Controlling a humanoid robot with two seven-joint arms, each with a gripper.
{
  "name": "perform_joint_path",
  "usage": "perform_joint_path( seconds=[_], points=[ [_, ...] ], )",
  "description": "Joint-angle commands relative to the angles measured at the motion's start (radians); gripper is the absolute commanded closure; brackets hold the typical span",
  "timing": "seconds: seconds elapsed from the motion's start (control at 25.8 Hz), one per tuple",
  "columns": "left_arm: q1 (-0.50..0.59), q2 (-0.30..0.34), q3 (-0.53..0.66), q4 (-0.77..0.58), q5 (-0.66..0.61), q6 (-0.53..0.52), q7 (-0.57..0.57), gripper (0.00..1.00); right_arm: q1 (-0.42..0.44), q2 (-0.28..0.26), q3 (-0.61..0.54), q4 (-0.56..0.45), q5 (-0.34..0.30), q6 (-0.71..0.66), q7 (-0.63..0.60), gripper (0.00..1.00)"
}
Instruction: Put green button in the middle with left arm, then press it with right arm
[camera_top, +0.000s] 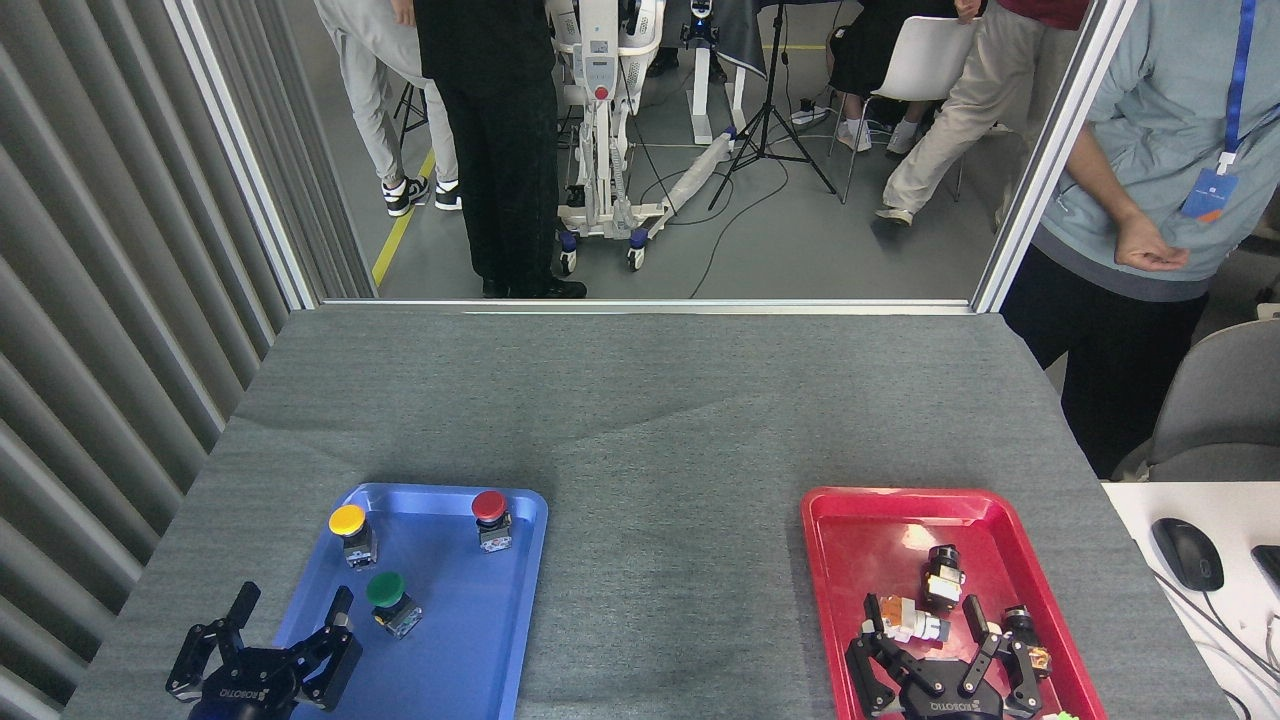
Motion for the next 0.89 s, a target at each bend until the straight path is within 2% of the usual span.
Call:
perform_joint_path(
  seconds=[0.0,0.43,0.85],
  points=[
    [0.0,-0.002,-0.003,0.001,0.001,0.004,0.0,0.0,0.0,0.0,0.0,0.0,0.0,0.001,0.004,0.0],
    [0.018,0.006,-0.017,0.001,-0.002,0.022,0.008,0.0,0.0,-0.006,0.0,0.0,-0.003,0.013,0.012,0.0],
    [0.019,0.054,-0.037,0.022,0.002,0.024,0.034,0.0,0.0,-0.012,0.003,-0.002,-0.005,0.01,0.012,0.0]
  ],
)
